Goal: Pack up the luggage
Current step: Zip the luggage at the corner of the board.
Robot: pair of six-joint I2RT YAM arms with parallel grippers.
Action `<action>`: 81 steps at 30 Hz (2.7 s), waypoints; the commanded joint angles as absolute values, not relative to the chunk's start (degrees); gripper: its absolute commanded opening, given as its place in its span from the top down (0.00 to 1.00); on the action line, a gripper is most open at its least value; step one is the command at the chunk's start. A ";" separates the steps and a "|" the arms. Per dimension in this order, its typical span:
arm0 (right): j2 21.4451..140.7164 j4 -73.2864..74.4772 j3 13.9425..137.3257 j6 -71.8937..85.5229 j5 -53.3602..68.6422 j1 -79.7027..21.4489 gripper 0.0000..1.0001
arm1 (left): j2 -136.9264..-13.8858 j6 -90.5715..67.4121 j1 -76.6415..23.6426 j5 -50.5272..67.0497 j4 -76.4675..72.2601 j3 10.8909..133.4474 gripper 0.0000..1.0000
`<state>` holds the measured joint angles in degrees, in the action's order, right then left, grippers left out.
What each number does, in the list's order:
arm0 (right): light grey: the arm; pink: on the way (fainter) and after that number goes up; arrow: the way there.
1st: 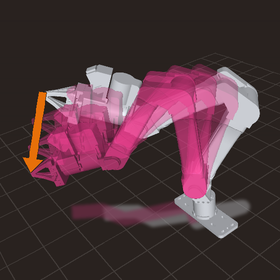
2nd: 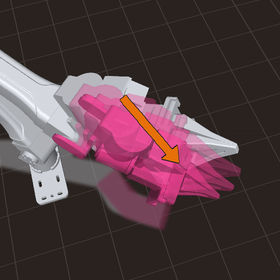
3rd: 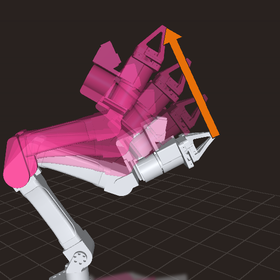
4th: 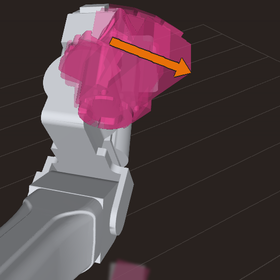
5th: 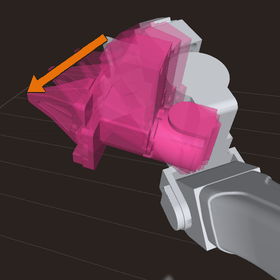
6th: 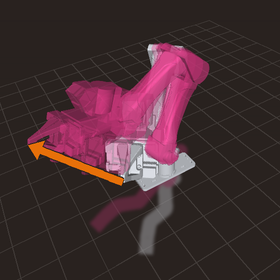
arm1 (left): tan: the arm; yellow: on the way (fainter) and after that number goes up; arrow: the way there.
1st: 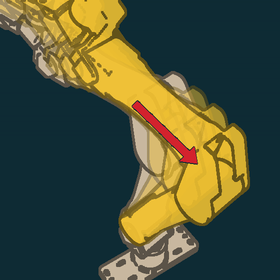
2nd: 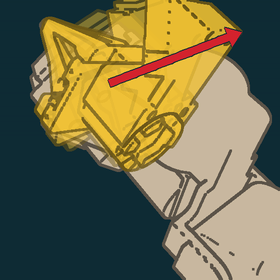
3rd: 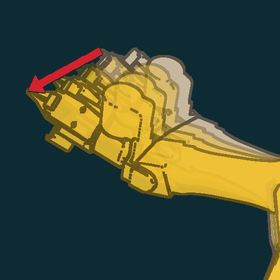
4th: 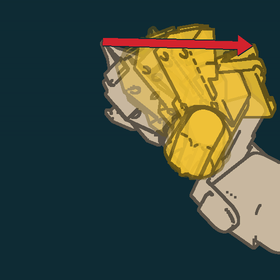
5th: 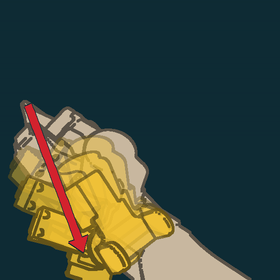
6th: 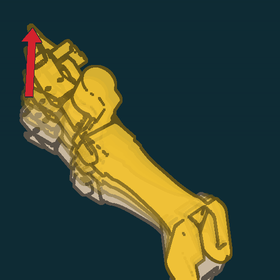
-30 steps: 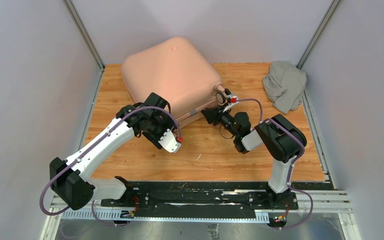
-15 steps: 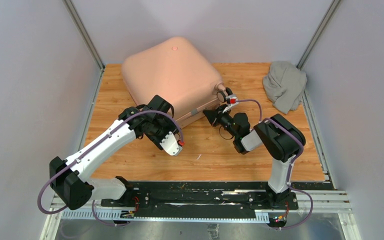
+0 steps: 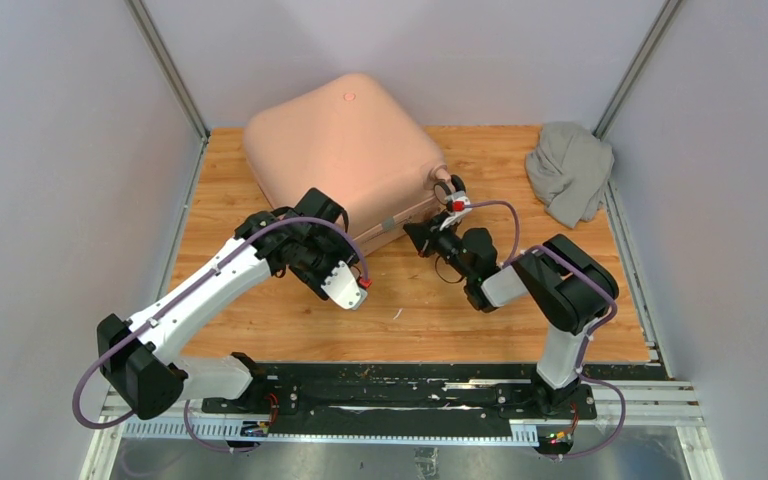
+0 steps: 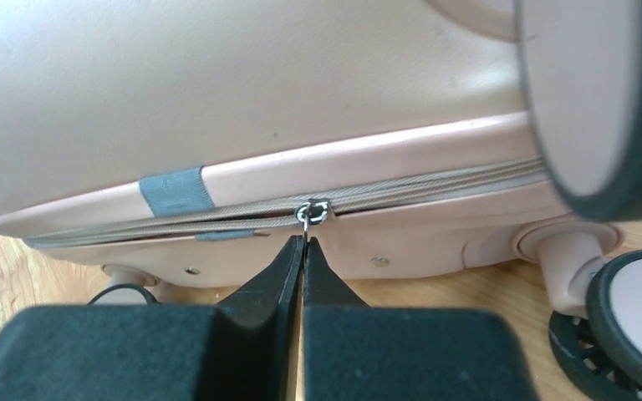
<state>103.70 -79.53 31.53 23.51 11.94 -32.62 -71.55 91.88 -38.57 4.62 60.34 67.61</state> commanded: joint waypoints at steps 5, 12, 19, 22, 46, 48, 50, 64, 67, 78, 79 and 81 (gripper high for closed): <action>100.38 -76.23 30.23 16.75 13.97 -40.10 1.00 | -70.35 91.15 -39.97 6.37 54.15 73.62 1.00; 99.90 -72.95 31.18 13.44 15.15 -45.27 1.00 | -71.62 90.94 -40.69 6.38 54.19 74.74 1.00; 99.44 -70.32 34.01 12.70 15.80 -52.28 1.00 | -72.49 90.88 -40.96 5.80 54.23 75.50 1.00; 100.28 -69.81 35.72 13.41 16.59 -54.72 1.00 | -72.35 90.88 -41.13 5.42 54.23 75.35 1.00; 77.36 -40.94 30.41 24.85 5.87 -44.52 0.44 | -67.25 100.33 -37.52 0.20 57.74 69.19 0.31; 75.19 -37.69 30.98 25.39 6.61 -42.97 0.46 | -69.59 101.56 -37.72 1.31 57.66 70.84 0.29; 73.78 -36.28 30.98 25.65 7.25 -42.32 0.46 | -72.08 103.66 -38.10 0.44 57.74 71.68 0.29; 74.20 -42.83 25.48 25.78 16.54 -36.73 0.47 | -84.90 94.93 -47.42 0.09 57.72 81.59 0.80; 75.68 -47.43 23.55 24.27 18.88 -34.44 0.43 | -87.32 91.65 -48.72 0.10 57.74 84.78 0.94; 90.63 -70.94 26.24 23.79 31.82 -30.58 0.40 | -94.07 82.95 -50.48 0.41 57.75 95.49 1.00; 91.68 -72.12 26.88 24.23 31.95 -30.39 0.40 | -94.56 82.44 -50.53 0.50 57.80 96.52 1.00; 93.72 -73.85 28.03 24.77 32.09 -30.32 0.40 | -95.17 81.71 -50.62 0.53 57.83 97.70 1.00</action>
